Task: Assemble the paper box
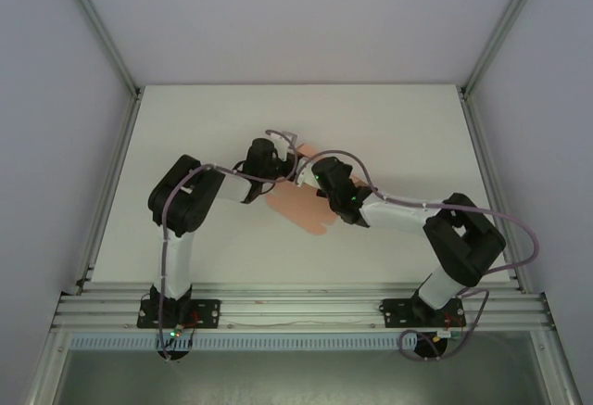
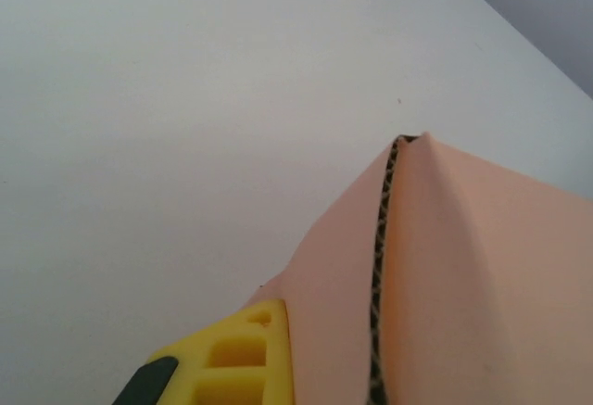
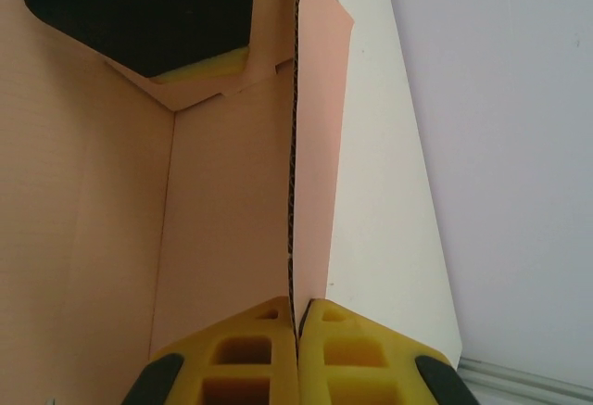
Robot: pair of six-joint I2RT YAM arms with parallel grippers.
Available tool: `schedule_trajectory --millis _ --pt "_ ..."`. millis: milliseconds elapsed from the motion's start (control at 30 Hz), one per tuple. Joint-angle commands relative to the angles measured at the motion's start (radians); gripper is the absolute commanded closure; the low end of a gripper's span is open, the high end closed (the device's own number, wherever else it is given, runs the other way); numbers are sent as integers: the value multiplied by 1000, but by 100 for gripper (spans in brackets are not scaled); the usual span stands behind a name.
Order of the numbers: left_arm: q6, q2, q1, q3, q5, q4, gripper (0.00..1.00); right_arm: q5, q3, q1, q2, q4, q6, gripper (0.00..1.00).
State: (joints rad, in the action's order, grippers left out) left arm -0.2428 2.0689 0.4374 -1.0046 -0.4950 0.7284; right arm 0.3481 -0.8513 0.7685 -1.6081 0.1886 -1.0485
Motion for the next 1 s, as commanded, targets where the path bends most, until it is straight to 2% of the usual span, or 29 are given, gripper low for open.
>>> schedule_trajectory --millis 0,33,67,100,133,200,300,433,533,667,800,867,967 --pt "-30 -55 25 -24 81 9 100 -196 37 25 -38 -194 76 90" --pt "-15 -73 34 -9 122 -1 100 -177 32 17 -28 -179 102 74" --pt "-7 -87 38 3 149 -12 100 -152 25 9 -19 -165 136 49" --pt "-6 -101 38 13 154 -30 100 -116 16 0 -6 -147 181 12" --pt "-15 -111 38 23 165 -44 100 -83 5 -10 12 -129 217 0" --pt "-27 -134 37 47 166 -61 100 -26 -4 -30 64 -92 286 0" --pt "-29 -195 34 100 180 -69 100 -36 3 -70 182 -94 410 0" --pt "-33 -282 13 144 126 -120 100 -201 35 -161 337 -196 568 0" --pt "-10 -326 8 139 103 -234 100 -415 68 -282 413 -240 660 0" --pt "10 -335 10 143 100 -348 100 -671 75 -313 446 -272 509 0" --pt "28 -336 32 160 101 -419 100 -860 -30 -311 376 -454 307 0" --pt "30 -345 43 180 152 -438 100 -904 -100 -311 316 -497 297 2" --pt "45 -357 55 232 216 -408 100 -881 -144 -313 267 -390 444 8"
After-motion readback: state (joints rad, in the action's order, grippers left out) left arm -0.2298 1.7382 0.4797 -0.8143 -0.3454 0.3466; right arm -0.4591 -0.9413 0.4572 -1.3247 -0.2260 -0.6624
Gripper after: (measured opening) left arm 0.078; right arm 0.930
